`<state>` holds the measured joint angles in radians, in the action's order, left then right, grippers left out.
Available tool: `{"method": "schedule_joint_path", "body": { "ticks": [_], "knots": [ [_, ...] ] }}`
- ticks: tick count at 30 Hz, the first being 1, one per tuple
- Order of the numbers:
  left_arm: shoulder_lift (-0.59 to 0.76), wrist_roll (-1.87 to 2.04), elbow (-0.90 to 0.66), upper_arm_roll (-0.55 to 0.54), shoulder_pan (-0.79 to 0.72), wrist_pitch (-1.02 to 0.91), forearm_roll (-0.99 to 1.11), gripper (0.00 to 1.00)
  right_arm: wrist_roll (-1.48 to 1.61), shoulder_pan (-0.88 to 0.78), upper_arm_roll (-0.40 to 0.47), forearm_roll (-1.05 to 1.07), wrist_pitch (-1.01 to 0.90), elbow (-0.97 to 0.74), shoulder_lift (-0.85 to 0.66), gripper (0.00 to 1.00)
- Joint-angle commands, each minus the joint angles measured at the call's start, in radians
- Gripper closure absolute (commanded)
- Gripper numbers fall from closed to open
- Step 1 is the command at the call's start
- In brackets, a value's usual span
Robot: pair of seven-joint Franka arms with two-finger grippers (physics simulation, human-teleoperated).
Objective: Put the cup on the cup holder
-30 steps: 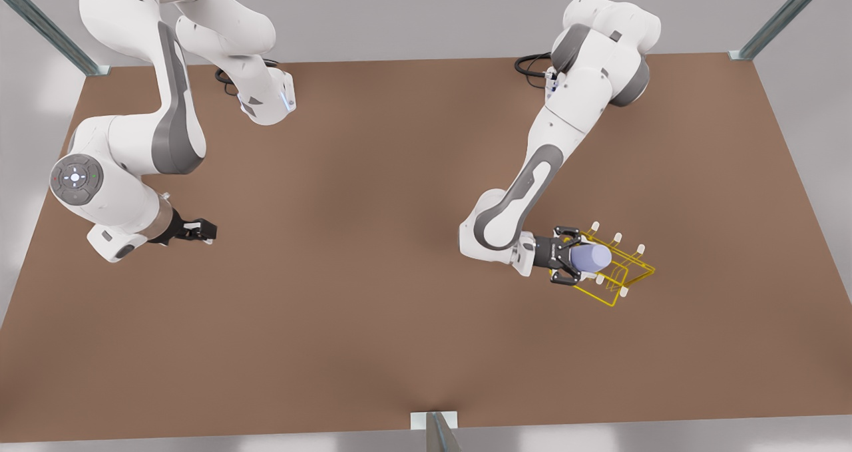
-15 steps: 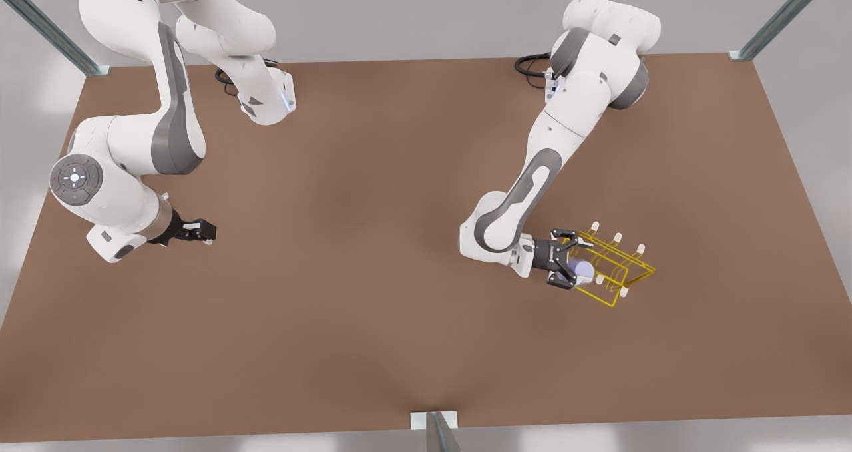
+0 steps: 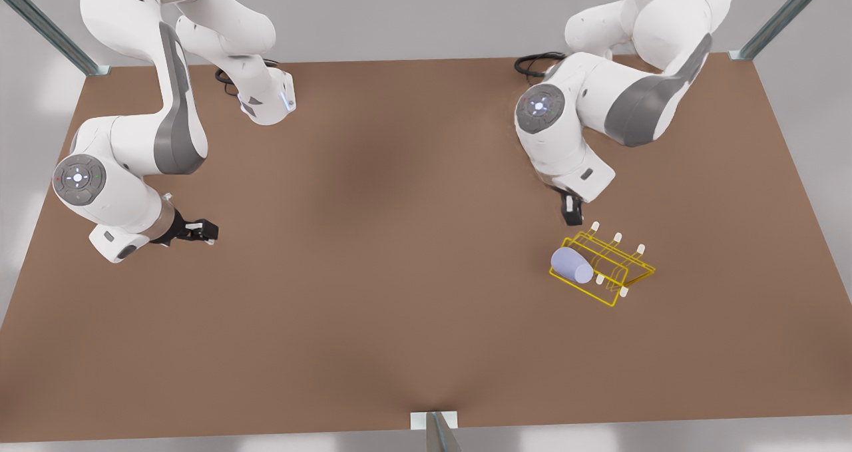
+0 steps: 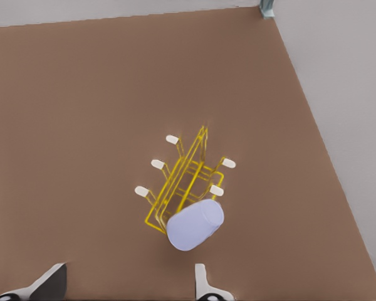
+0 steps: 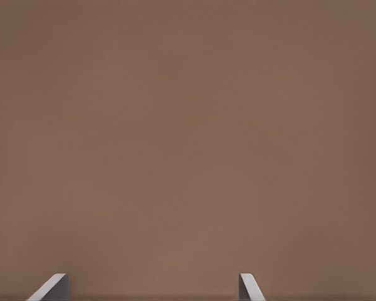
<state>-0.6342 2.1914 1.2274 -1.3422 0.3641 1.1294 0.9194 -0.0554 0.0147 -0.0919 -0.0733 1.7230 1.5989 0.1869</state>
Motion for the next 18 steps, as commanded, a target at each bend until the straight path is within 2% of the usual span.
{"method": "schedule_joint_path", "body": {
  "ticks": [1, 4, 5, 6, 7, 8, 9, 10, 12, 18],
  "knots": [
    [0.001, -1.068, -0.006, -0.028, 0.108, 0.041, -0.159, 0.00, -0.003, -0.001, 0.000, 0.000, 0.000, 0.000, -0.001, 0.00],
    [-0.004, -1.285, -0.008, 0.007, 0.168, 0.036, -0.149, 0.00, -0.004, 0.001, 0.000, 0.001, 0.001, 0.000, 0.000, 0.00],
    [0.005, -1.534, -0.223, 0.313, -0.067, -0.064, -0.203, 0.00, -0.004, -0.001, 0.000, 0.000, 0.001, 0.000, 0.000, 0.00],
    [0.059, -1.702, -0.341, 0.713, -0.237, -0.080, -0.467, 0.00, -0.004, -0.002, 0.000, 0.000, 0.001, 0.000, 0.002, 0.00],
    [0.123, -1.944, -0.304, 0.980, -0.329, -0.076, -0.638, 0.00, -0.004, 0.001, 0.000, 0.000, 0.001, 0.000, 0.005, 0.00],
    [0.148, -2.156, -0.231, 1.095, -0.314, 0.009, -0.751, 0.00, -0.004, -0.001, 0.000, 0.000, 0.001, 0.000, 0.005, 0.00],
    [0.370, -2.158, 0.183, 1.114, -0.300, 0.324, -0.792, 0.00, -0.004, -0.001, 0.000, 0.000, 0.001, 0.000, 0.005, 0.00],
    [0.562, -2.147, 0.524, 1.177, -0.300, 0.598, -0.861, 0.00, -0.004, -0.001, 0.000, 0.000, 0.001, 0.000, 0.005, 0.00],
    [0.415, -1.948, 0.278, 1.170, -0.352, 0.362, -0.849, 0.00, -0.004, -0.001, 0.000, 0.000, 0.001, 0.000, 0.008, 0.00],
    [0.406, -2.017, 0.267, 1.169, -0.332, 0.414, -0.884, 0.00, -0.004, -0.001, 0.000, 0.000, 0.001, 0.001, 0.008, 0.00]
  ]
}}
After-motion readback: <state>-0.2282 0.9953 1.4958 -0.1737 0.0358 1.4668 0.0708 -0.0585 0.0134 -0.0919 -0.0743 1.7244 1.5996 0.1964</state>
